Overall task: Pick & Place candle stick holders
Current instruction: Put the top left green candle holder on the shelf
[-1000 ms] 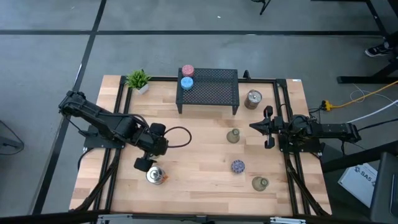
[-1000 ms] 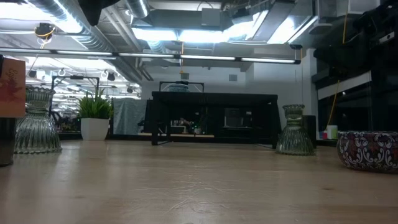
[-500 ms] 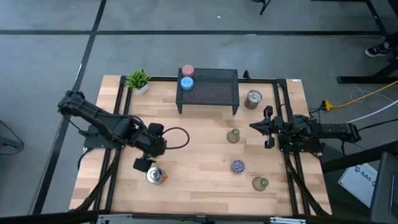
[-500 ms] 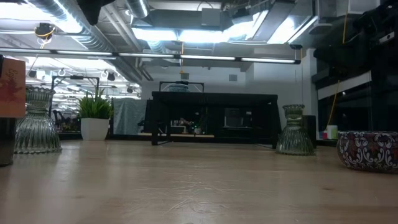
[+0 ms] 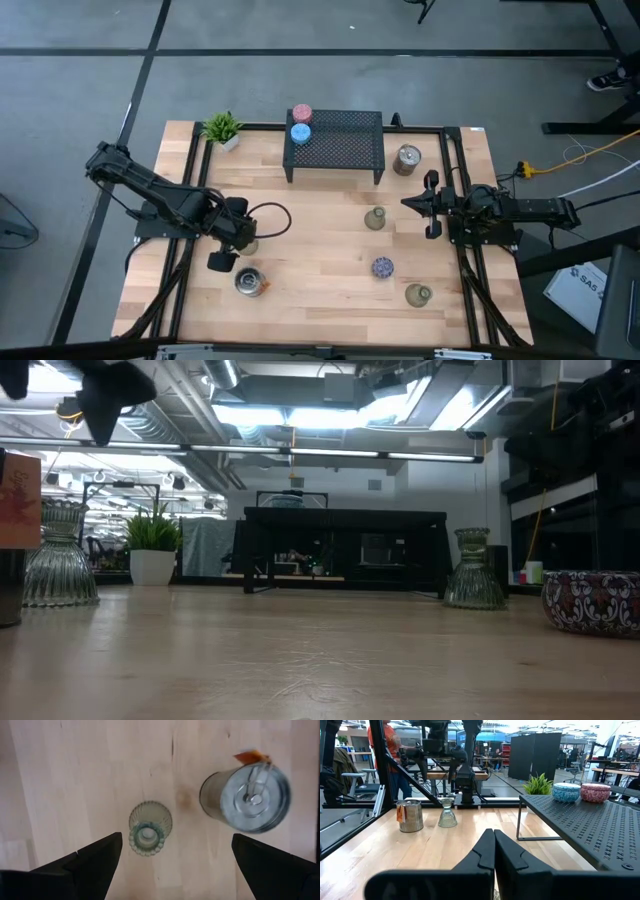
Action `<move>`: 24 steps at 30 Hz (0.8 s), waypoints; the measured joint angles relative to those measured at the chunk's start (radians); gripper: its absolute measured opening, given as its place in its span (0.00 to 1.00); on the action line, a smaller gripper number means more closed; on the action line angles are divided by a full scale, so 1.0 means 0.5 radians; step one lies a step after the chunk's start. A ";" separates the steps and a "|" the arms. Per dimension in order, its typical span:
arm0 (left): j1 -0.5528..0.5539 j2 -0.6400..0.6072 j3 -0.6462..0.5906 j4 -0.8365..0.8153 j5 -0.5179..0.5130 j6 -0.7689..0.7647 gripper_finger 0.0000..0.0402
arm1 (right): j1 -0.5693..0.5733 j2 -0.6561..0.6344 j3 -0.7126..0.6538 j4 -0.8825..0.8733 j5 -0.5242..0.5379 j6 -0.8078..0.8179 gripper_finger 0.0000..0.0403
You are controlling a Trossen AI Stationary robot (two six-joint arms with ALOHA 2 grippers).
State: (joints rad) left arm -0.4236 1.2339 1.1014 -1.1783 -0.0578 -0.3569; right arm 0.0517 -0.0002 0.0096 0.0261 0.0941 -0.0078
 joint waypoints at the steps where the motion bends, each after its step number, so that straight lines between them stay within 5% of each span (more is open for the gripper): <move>1: 0.000 -0.002 -0.016 0.003 0.000 0.000 0.93 | 0.001 0.000 -0.001 0.000 0.000 0.001 0.00; 24: 0.003 -0.001 -0.423 0.226 -0.121 -0.104 0.93 | 0.001 0.000 -0.001 0.000 0.000 0.000 0.00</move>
State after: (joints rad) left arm -0.4221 1.2335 0.8898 -1.0652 -0.1181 -0.4091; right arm 0.0521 -0.0002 0.0093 0.0261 0.0942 -0.0077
